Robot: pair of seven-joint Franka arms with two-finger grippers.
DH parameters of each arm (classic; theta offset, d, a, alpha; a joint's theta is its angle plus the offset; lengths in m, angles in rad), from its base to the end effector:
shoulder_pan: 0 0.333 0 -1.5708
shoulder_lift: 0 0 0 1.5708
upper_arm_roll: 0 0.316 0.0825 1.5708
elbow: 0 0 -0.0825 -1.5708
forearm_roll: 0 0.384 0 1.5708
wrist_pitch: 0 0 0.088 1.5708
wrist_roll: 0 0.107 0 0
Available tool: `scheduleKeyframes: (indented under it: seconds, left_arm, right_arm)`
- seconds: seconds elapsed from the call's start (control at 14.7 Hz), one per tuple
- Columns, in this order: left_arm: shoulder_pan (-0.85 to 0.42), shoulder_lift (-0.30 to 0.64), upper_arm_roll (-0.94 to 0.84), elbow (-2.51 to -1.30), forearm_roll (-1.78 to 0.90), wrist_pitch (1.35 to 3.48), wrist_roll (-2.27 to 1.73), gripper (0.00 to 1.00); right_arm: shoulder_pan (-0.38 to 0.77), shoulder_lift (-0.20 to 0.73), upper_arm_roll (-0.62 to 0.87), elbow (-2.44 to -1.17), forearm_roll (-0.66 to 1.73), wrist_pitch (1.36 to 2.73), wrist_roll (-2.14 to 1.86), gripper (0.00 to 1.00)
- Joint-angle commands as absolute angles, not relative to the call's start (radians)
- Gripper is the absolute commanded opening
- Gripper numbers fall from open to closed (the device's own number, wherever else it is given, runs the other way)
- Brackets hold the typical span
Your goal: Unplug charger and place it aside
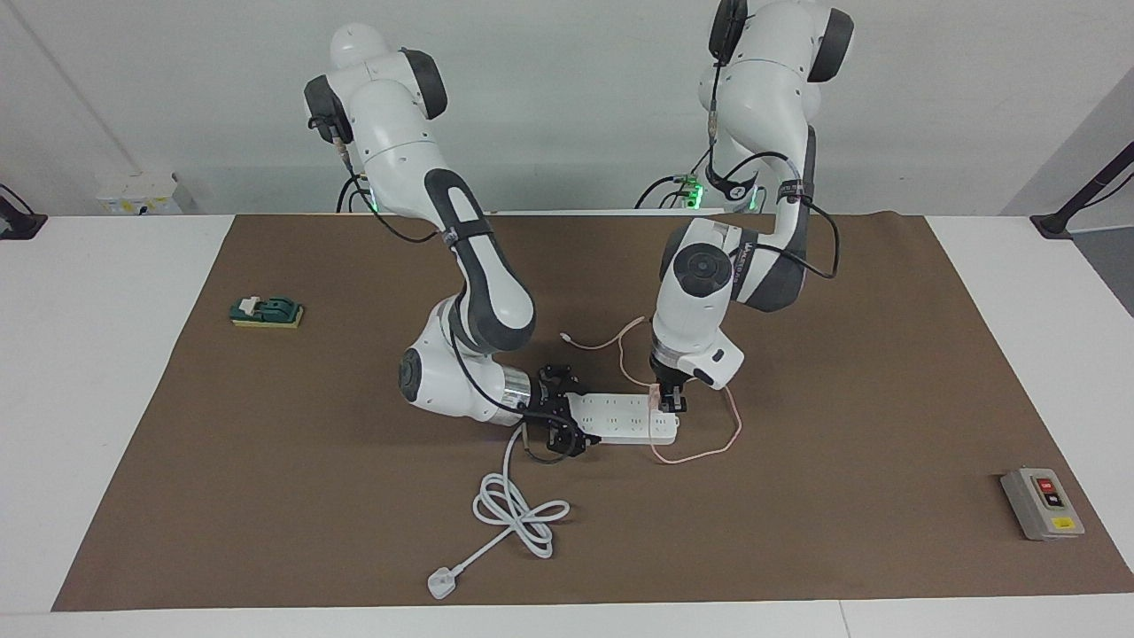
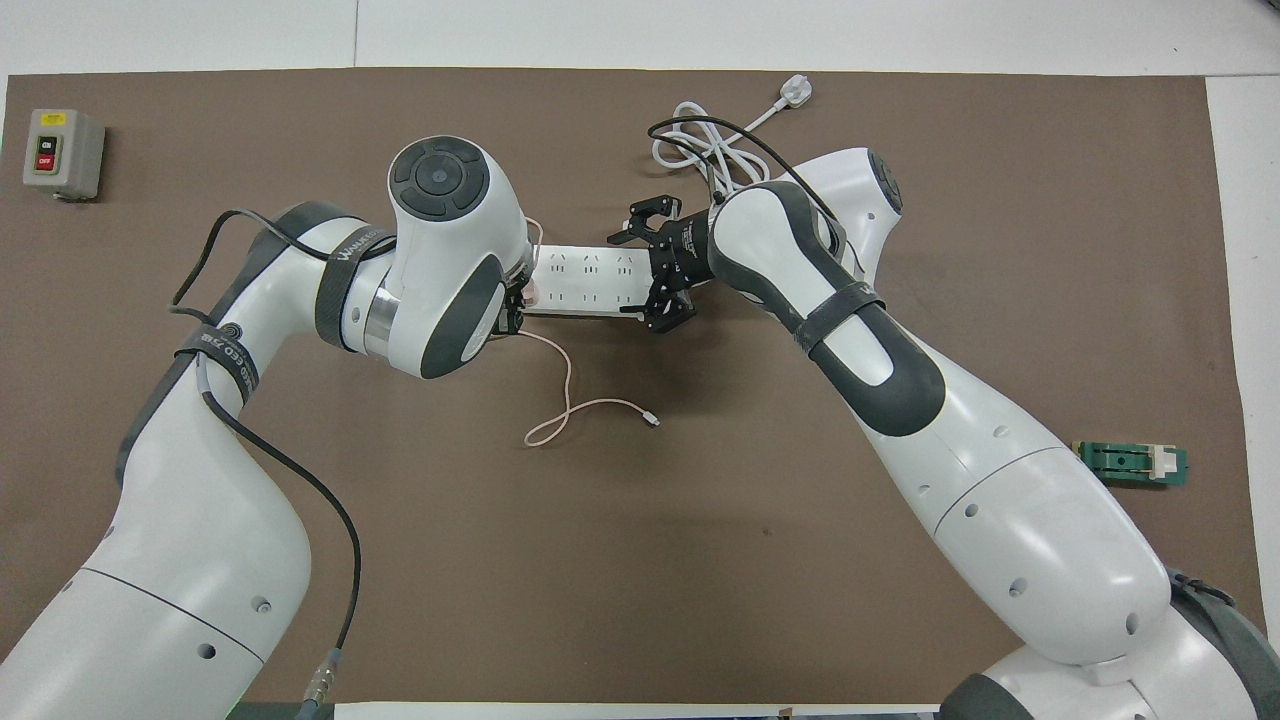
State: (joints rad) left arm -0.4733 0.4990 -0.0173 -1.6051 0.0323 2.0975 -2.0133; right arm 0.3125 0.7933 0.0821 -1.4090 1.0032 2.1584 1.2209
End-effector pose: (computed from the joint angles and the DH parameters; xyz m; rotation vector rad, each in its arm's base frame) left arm 0.6044 -0.3194 0.3393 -2.2806 -2.1426 -0.0259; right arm 0.6720 0.3029 0.2434 -1.8130 1.6308 0.8562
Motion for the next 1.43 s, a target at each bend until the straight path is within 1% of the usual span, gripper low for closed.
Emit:
scheduleKeyframes:
  seconds: [0.0, 0.34, 0.48, 0.61, 0.95, 1.02, 1.09, 1.16, 1.36]
  left_arm:
    - [-0.488, 0.465, -0.005, -1.652, 0.049, 2.121, -2.011, 0.0]
    - [-0.486, 0.465, -0.006, -1.657, 0.049, 2.132, -2.0, 0.0]
    - [-0.486, 0.46, -0.006, -1.669, 0.049, 2.137, -1.997, 0.0]
    - [-0.488, 0.459, -0.006, -1.677, 0.049, 2.14, -1.996, 0.0]
    - [-0.486, 0.457, -0.005, -1.678, 0.049, 2.143, -1.996, 0.0]
    - [-0.486, 0.457, -0.005, -1.68, 0.049, 2.143, -1.996, 0.0]
    - [-0.486, 0.457, -0.005, -1.678, 0.049, 2.143, -1.996, 0.0]
    - [-0.488, 0.457, -0.005, -1.678, 0.049, 2.141, -1.996, 0.0]
    - [-0.488, 0.459, -0.005, -1.677, 0.049, 2.137, -1.99, 0.0]
  right_arm:
    - [0.313, 0.773, 0.078, -1.45, 1.023, 2.157, 1.206, 1.0]
    - [0.284, 0.753, 0.075, -1.447, 1.008, 2.077, 1.206, 1.0]
    - [0.297, 0.755, 0.074, -1.453, 1.009, 2.1, 1.192, 1.0]
    - [0.302, 0.755, 0.077, -1.486, 1.009, 2.169, 1.177, 1.0]
    - [0.316, 0.758, 0.077, -1.5, 1.017, 2.207, 1.144, 1.0]
    - [0.316, 0.756, 0.077, -1.5, 1.022, 2.207, 1.149, 0.96]
    - [0.314, 0.758, 0.077, -1.5, 1.023, 2.207, 1.149, 0.5]
    - [0.314, 0.758, 0.077, -1.502, 1.023, 2.209, 1.147, 0.0]
    - [0.321, 0.758, 0.077, -1.509, 1.023, 2.22, 1.12, 0.0]
